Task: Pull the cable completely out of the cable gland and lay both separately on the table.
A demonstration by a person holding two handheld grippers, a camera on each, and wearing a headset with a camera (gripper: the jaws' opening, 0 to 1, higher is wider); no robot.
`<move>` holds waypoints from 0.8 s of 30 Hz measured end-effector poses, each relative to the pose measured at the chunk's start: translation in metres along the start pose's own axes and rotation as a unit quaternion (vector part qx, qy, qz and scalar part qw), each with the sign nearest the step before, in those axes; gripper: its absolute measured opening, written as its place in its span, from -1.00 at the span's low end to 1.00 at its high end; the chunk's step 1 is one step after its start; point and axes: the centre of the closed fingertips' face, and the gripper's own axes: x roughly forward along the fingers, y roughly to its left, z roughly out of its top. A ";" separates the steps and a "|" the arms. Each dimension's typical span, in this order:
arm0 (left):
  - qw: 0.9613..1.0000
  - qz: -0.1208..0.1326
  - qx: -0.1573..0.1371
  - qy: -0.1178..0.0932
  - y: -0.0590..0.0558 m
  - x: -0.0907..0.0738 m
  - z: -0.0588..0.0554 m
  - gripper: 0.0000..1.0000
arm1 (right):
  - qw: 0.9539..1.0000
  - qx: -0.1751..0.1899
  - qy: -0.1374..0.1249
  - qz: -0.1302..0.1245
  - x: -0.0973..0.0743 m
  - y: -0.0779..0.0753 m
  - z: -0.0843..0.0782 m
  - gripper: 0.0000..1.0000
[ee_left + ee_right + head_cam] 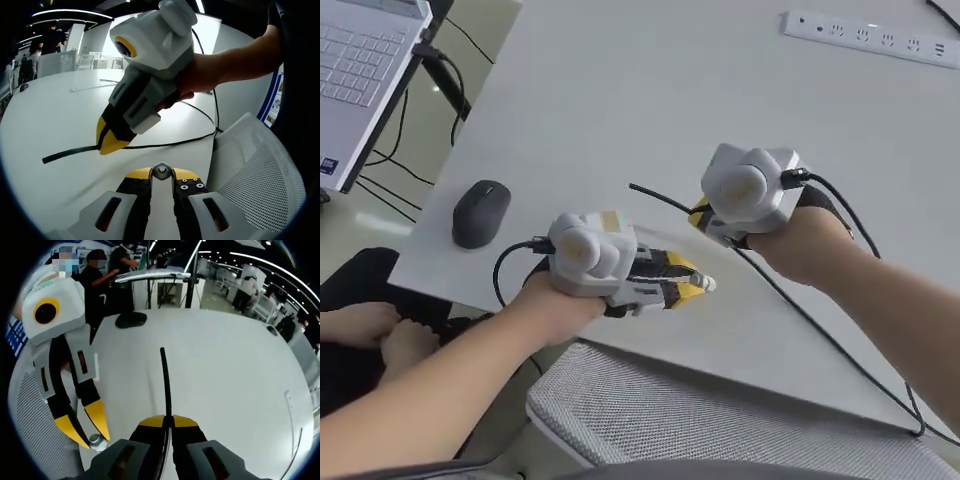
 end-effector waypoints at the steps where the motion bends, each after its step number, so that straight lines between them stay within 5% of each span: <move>1: 1.000 0.001 0.000 0.005 0.002 0.001 -0.005 -0.69 | 1.000 0.002 0.001 0.002 0.004 0.001 -0.002 -1.00; 13: 0.999 0.005 -0.013 0.031 0.014 0.008 -0.034 -0.69 | 1.000 0.001 0.012 0.008 0.018 0.007 -0.008 -1.00; 24: 0.999 0.001 -0.016 0.033 0.019 0.009 -0.038 -0.69 | 1.000 -0.005 0.018 0.012 0.028 0.009 -0.013 -1.00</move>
